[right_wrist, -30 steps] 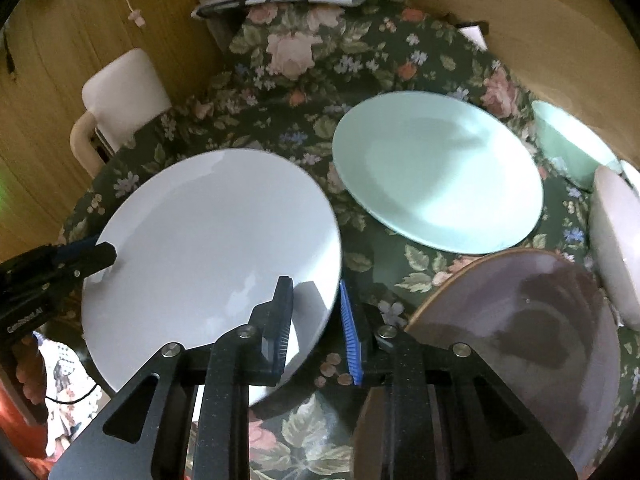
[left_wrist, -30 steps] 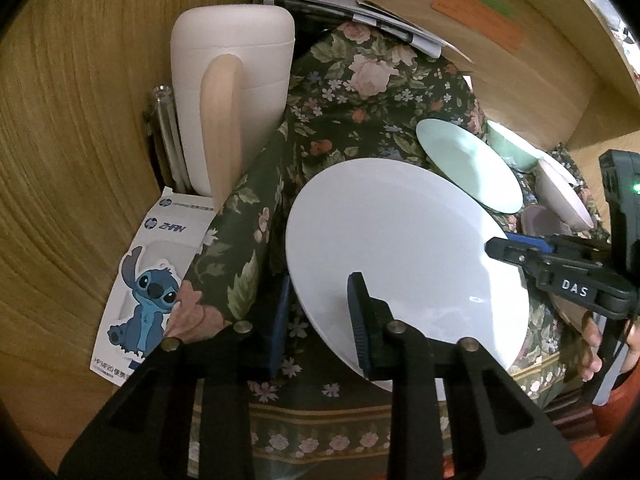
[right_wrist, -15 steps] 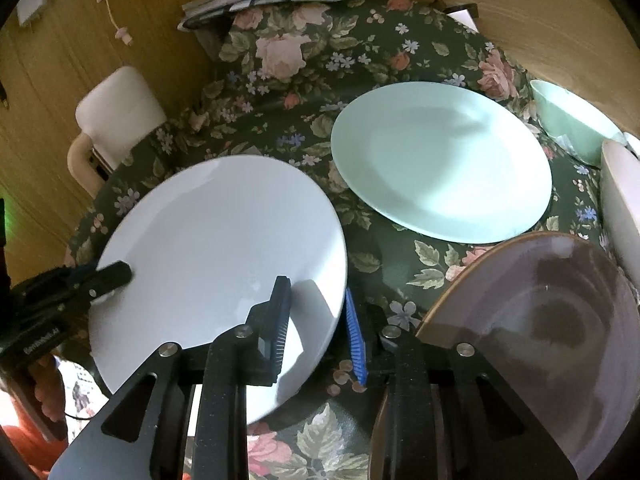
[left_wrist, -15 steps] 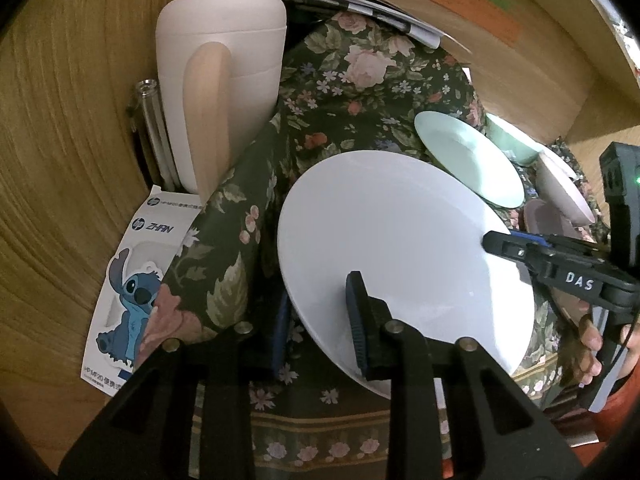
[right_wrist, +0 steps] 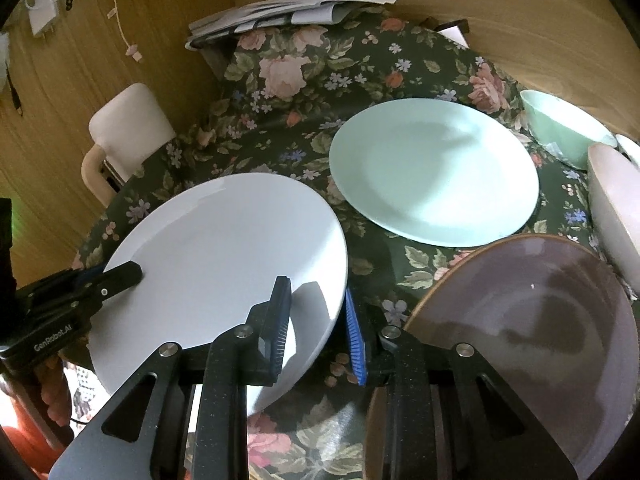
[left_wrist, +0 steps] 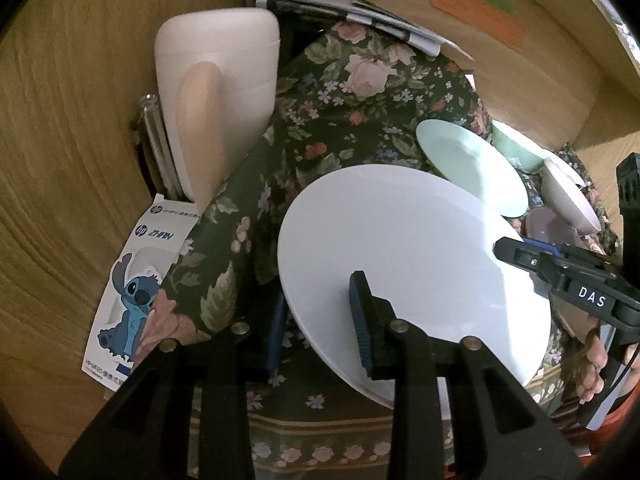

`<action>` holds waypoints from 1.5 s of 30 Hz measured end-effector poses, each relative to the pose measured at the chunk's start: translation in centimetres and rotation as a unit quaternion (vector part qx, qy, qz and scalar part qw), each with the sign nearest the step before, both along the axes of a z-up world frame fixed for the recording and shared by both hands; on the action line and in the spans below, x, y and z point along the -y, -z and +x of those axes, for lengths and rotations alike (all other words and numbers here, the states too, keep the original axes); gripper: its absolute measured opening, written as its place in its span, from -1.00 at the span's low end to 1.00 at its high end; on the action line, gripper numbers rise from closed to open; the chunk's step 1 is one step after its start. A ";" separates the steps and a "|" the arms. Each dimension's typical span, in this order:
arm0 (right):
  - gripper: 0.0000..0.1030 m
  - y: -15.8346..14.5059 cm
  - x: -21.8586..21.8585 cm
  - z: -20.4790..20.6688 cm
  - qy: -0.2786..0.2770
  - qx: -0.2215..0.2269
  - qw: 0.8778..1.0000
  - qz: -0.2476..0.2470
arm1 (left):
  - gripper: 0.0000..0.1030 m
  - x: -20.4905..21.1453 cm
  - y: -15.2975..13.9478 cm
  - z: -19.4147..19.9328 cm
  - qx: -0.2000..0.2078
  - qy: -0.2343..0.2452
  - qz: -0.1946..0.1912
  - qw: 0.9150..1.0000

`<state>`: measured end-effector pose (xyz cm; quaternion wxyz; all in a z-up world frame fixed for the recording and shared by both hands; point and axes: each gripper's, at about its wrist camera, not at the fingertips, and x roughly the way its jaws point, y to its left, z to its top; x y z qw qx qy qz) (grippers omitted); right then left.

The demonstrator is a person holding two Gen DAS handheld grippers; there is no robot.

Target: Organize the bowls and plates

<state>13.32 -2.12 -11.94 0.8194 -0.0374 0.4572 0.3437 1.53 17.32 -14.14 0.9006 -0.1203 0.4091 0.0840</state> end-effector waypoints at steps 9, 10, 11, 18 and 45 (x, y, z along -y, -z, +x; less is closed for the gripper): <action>-0.53 -1.2 1.9 0.0 0.014 0.017 1.000 0.017 | -0.40 1.6 -1.3 0.5 0.021 0.010 0.008 1.000; -0.53 -1.4 2.1 -0.1 0.016 0.020 1.000 0.018 | -0.40 1.8 -1.4 0.6 0.024 0.013 0.008 1.000; -0.53 -1.6 2.5 -0.1 0.018 0.025 0.999 0.019 | -0.40 2.0 -1.6 0.7 0.026 0.014 0.008 1.000; -0.53 -2.7 4.9 -0.1 0.038 0.041 0.998 0.029 | -0.40 4.0 -2.5 1.4 0.044 0.034 0.011 0.998; -0.53 -3.0 15.6 -1.5 0.128 0.057 0.989 0.043 | -0.40 13.6 -3.3 3.7 0.051 0.126 0.008 0.991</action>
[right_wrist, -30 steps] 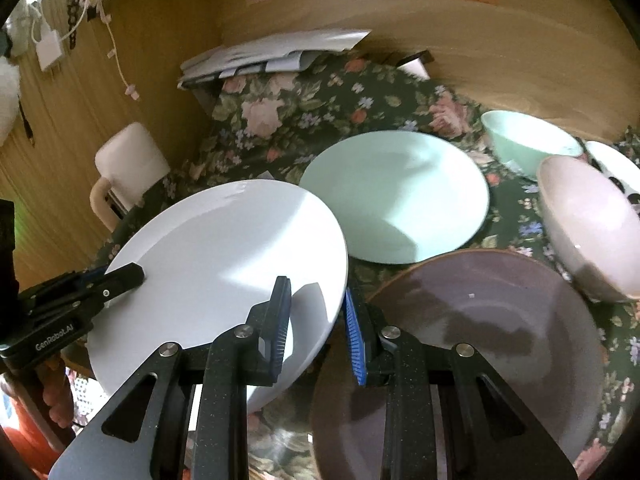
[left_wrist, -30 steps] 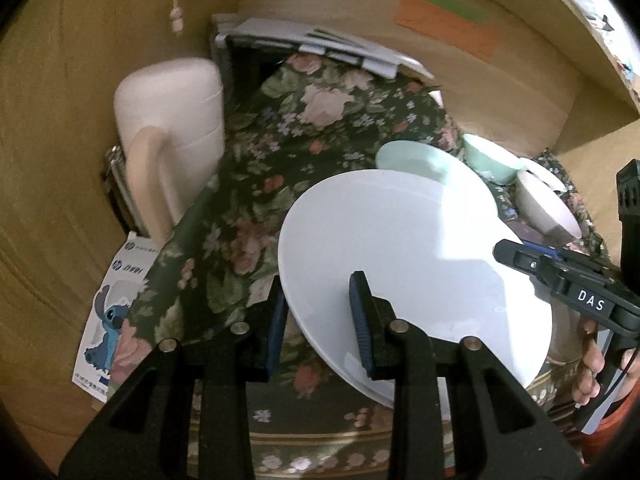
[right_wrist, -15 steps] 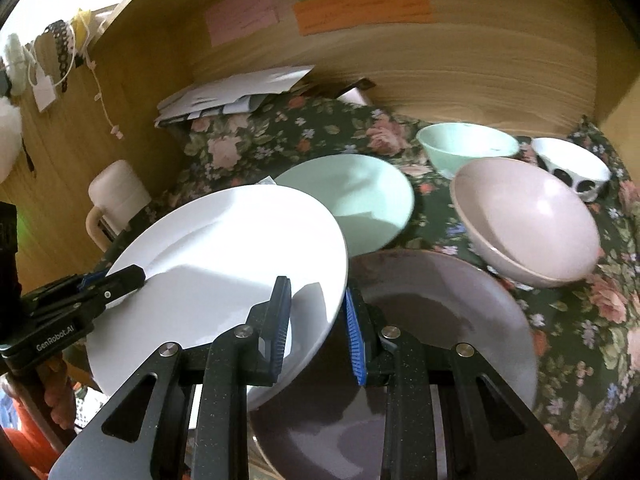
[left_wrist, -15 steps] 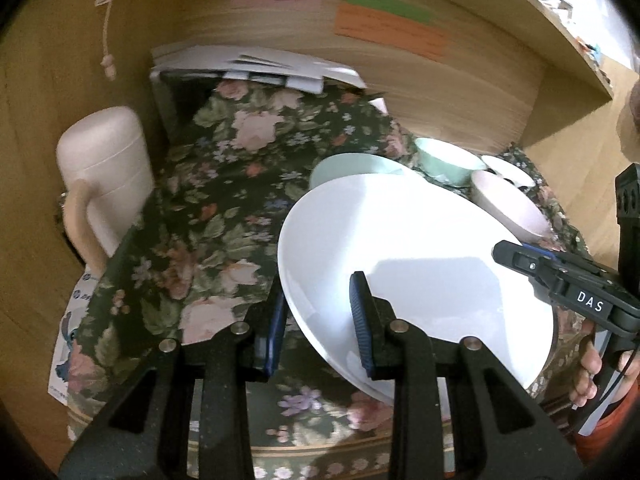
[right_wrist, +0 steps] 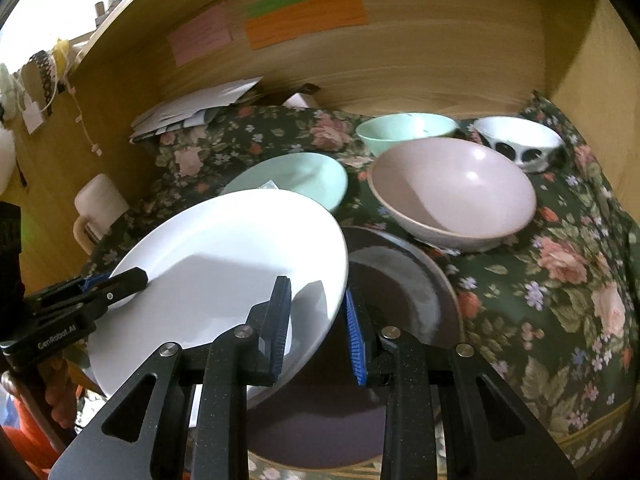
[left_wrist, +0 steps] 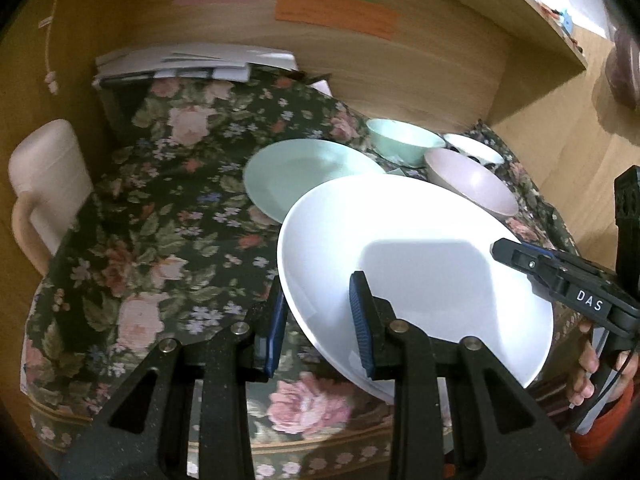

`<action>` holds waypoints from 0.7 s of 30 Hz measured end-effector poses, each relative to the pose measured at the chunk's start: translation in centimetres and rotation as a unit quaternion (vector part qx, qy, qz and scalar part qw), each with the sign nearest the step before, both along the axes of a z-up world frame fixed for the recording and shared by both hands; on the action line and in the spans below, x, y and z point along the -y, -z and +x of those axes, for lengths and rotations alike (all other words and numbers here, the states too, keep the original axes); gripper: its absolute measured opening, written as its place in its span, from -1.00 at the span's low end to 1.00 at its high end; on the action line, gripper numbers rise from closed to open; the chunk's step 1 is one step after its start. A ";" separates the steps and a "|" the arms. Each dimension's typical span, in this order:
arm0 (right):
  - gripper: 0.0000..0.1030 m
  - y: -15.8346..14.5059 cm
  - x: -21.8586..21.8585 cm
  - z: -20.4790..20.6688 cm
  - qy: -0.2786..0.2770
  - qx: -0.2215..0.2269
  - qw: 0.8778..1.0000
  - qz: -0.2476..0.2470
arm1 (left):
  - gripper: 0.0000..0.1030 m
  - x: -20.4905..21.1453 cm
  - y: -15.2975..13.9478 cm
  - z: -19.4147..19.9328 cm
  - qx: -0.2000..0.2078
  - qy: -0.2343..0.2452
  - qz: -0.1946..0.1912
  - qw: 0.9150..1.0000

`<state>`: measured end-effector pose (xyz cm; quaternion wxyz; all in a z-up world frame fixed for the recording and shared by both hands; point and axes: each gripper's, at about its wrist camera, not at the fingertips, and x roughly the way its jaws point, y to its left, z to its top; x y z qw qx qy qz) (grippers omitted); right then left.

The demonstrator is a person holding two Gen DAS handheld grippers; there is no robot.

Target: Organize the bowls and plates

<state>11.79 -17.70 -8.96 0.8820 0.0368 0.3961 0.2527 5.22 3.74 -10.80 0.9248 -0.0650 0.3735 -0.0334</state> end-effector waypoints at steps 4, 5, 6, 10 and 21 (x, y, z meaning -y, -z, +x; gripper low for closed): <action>-0.53 0.4 1.2 -0.1 0.011 -0.006 1.000 0.003 | -0.40 1.3 0.4 0.4 -0.008 0.010 0.002 1.000; -0.53 0.5 1.5 -0.1 0.012 -0.008 1.000 0.003 | -0.40 1.6 0.5 0.5 -0.010 0.012 0.002 1.000; -0.53 0.7 1.9 -0.1 0.014 -0.010 1.000 0.003 | -0.40 1.9 0.7 0.6 -0.012 0.014 0.002 1.000; -0.53 1.3 2.9 0.0 0.020 -0.018 1.000 0.005 | -0.40 2.9 1.2 1.0 -0.022 0.019 0.002 1.000; -0.53 2.6 4.5 0.3 0.025 -0.037 0.999 0.013 | -0.40 4.5 2.7 2.2 -0.045 0.020 0.007 0.999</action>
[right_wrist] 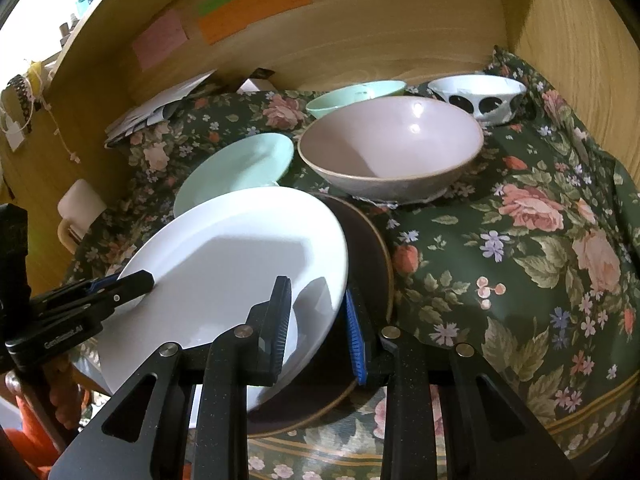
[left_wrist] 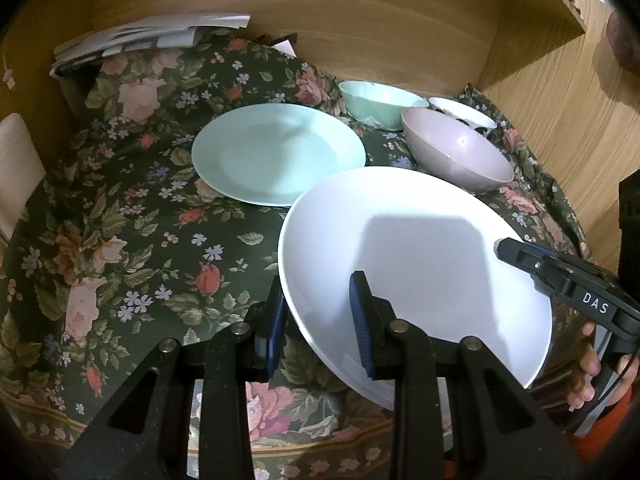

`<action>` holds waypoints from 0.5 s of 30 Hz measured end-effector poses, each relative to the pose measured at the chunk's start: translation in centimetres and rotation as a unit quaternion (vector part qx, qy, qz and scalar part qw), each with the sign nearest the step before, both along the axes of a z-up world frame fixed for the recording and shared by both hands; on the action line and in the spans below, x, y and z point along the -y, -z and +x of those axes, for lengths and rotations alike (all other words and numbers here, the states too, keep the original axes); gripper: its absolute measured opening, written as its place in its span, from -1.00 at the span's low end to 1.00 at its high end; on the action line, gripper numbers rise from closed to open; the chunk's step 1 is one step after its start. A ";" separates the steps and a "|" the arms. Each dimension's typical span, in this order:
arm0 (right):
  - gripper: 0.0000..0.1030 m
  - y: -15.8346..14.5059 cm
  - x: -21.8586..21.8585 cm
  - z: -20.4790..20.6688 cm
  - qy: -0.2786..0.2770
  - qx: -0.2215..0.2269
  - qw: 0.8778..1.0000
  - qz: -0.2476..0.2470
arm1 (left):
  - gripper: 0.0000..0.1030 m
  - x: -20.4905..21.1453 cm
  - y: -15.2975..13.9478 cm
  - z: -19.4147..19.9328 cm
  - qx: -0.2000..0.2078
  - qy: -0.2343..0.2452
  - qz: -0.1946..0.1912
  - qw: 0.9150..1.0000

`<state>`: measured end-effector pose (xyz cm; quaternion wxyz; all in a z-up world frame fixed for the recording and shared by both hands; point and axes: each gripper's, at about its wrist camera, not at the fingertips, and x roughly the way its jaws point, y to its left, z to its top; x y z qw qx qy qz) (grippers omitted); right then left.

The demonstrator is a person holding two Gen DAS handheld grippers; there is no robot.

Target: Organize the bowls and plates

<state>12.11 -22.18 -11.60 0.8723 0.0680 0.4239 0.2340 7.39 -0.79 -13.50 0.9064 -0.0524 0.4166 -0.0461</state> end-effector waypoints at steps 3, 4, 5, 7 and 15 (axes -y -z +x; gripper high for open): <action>-0.53 0.2 0.2 0.0 0.002 -0.005 1.000 0.001 | -0.40 0.3 0.2 0.2 -0.003 0.001 0.002 1.000; -0.53 0.3 0.3 0.1 0.003 -0.006 1.000 0.001 | -0.40 0.3 0.3 0.3 -0.005 0.001 0.002 1.000; -0.53 0.4 0.3 0.1 0.003 -0.007 1.000 0.000 | -0.40 0.4 0.4 0.4 -0.006 0.002 0.002 1.000; -0.53 0.5 0.4 0.1 0.003 -0.010 1.000 -0.001 | -0.39 0.5 0.6 0.7 -0.010 0.001 0.002 1.000; -0.53 0.5 0.5 0.3 0.005 -0.006 1.000 -0.004 | -0.38 0.7 1.1 1.1 -0.015 0.005 0.008 1.000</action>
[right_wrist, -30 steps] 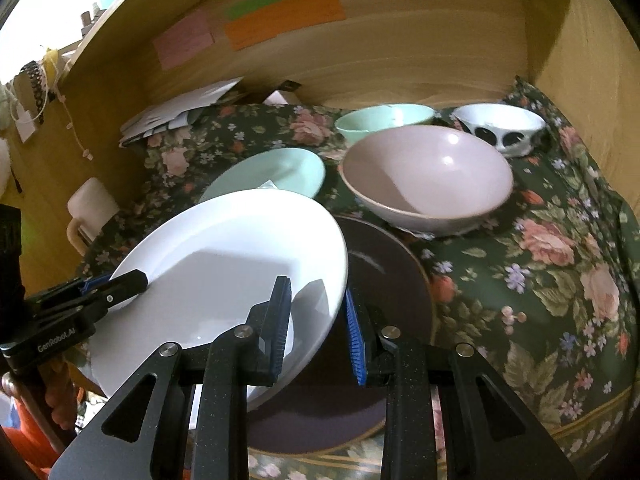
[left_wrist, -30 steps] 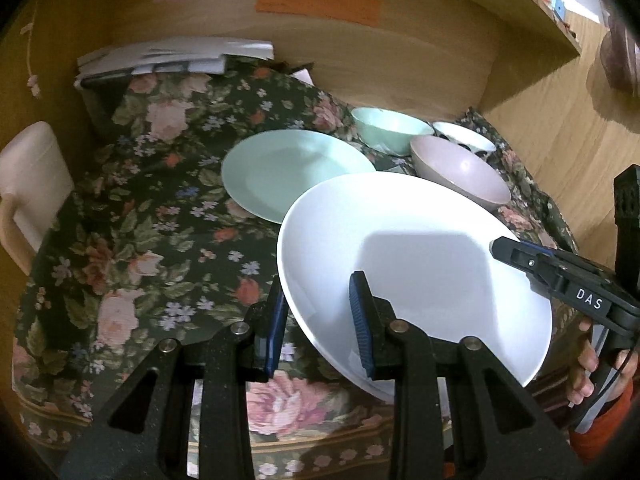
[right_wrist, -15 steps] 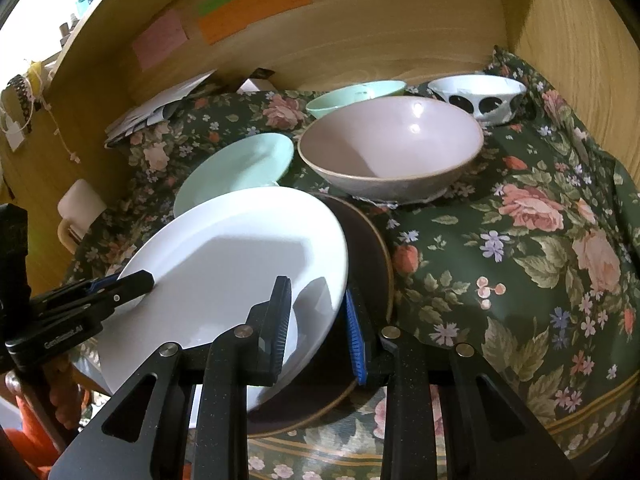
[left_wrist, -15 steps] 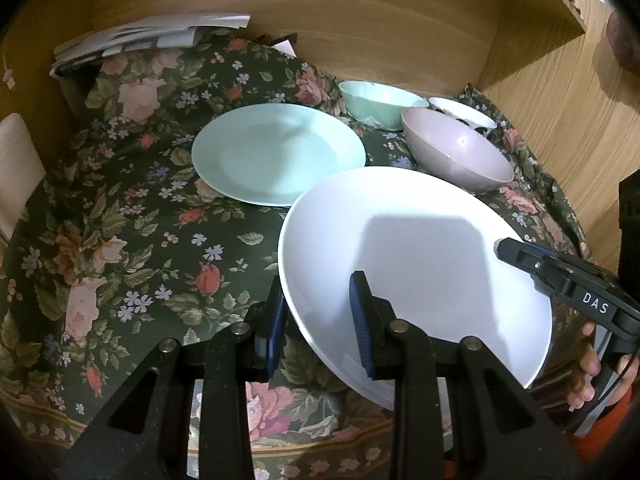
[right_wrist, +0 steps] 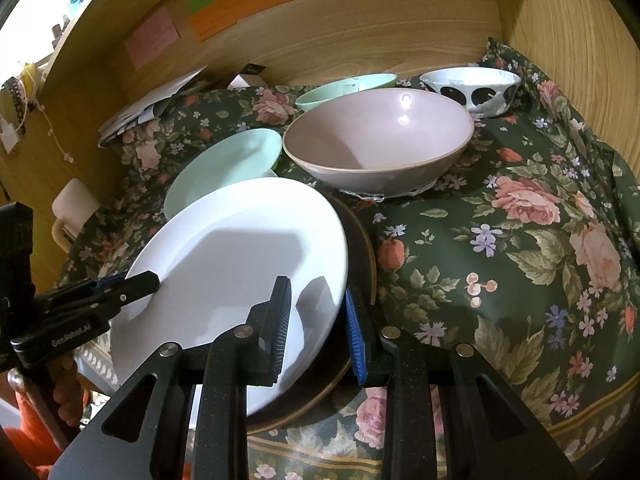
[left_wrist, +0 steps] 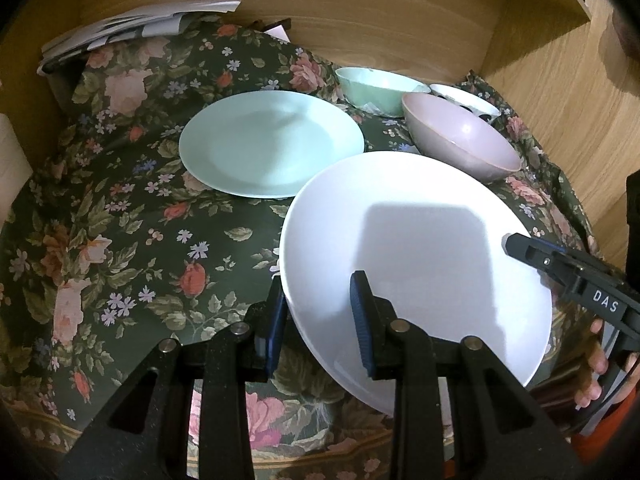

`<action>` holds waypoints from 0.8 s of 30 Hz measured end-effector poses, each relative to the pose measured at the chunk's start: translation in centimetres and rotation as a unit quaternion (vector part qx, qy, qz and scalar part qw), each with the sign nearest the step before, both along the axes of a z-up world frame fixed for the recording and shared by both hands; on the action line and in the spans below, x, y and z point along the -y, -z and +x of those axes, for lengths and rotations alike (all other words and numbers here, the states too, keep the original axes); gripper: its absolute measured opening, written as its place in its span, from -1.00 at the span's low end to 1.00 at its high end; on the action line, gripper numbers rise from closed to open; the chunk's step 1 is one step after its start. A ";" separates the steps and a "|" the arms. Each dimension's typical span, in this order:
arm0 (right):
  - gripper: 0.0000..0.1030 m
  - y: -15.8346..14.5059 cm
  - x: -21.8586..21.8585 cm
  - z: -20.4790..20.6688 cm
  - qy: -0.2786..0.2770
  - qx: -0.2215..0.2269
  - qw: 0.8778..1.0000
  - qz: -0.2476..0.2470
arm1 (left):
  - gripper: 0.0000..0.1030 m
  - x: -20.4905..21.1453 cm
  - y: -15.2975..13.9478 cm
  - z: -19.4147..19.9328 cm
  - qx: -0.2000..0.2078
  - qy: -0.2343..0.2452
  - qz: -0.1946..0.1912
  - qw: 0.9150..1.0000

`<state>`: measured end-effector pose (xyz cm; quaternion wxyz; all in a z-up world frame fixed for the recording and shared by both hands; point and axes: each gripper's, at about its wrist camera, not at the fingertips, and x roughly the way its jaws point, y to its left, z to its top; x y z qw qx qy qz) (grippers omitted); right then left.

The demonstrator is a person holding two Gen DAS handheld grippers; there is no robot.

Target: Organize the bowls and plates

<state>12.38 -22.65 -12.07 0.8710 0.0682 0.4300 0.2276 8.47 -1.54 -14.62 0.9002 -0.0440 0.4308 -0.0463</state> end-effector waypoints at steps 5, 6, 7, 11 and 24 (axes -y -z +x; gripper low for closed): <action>-0.53 -0.1 0.0 0.4 -0.004 -0.001 1.000 -0.007 | -0.37 0.1 0.1 0.2 -0.001 0.005 0.002 1.000; -0.53 -0.1 0.0 0.4 -0.006 -0.002 1.000 -0.008 | -0.37 0.0 0.1 0.2 -0.001 0.006 0.003 1.000; -0.53 -0.2 0.0 0.4 -0.009 -0.002 1.000 -0.010 | -0.37 0.0 0.2 0.2 -0.001 0.009 0.004 1.000; -0.53 -0.3 0.2 0.5 -0.016 -0.003 1.000 -0.016 | -0.37 0.3 0.3 0.4 -0.003 0.023 0.013 1.000; -0.48 -0.8 0.8 -0.1 -0.005 0.023 0.999 -0.046 | -0.33 0.9 0.4 1.2 0.002 0.040 0.022 0.999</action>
